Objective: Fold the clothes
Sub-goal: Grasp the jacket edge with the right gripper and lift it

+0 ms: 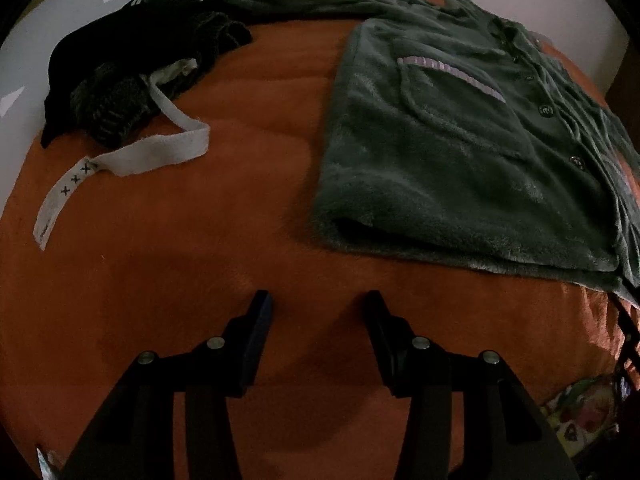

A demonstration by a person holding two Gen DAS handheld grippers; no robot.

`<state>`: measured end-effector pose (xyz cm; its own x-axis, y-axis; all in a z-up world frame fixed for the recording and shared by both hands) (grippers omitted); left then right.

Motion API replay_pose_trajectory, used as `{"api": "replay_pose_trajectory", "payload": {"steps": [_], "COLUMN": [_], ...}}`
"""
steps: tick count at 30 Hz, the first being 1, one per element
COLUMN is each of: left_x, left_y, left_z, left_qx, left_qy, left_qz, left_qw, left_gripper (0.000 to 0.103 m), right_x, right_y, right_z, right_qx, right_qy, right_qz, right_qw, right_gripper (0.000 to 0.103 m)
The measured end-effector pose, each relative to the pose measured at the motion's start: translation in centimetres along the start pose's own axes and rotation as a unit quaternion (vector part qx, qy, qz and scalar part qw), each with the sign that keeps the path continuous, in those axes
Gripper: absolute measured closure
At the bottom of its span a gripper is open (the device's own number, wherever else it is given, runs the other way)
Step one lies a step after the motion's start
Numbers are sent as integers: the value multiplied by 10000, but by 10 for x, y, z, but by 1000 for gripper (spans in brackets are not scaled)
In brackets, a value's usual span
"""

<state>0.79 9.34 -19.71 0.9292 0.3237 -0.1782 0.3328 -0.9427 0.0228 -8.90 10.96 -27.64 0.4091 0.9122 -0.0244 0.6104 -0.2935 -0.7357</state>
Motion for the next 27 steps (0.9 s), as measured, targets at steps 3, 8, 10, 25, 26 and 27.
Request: {"api": "replay_pose_trajectory", "payload": {"steps": [3,8,10,25,26,27], "left_x": [-1,0,2,11,12,13], "left_y": [2,9,11,11,10,9], "left_z": [1,0,0,-1,-2,-3], "left_qx": [71,212,249,244,231,234], "left_qy": [-15,-40,-38,-6,-12,-16], "left_qz": [-38,-178,-233,-264,-247,-236], "left_qw": [10000,9996,9994,9994,9994,9994], "left_gripper": [53,53,53,53,53,53], "right_x": [1,0,-3,-5,-4,-5], "right_y": [-7,-9,-11,-3,-1,-2], "right_z": [12,7,4,-11,-9,-6], "right_qx": [-83,243,500,1032,904,786], "right_qy": [118,-220,-349,-385,-271,-188], "right_qz": [126,171,130,-244,-254,-269], "right_qw": [9998,9993,9981,9936,9952,9964], "right_gripper": [90,90,90,90,90,90]}}
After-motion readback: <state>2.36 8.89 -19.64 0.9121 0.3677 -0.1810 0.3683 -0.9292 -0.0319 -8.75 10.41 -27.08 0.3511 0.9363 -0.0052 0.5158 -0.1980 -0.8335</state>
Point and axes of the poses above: each gripper's, at about its wrist camera, not at the fingertips, and z roughly the way its jaws point, y to its left, x to its underside, the point moved 5 cm from there along z, roughly the way its jaws point, and after that the axes turned 15 degrees about y, right-handed, at the moved point
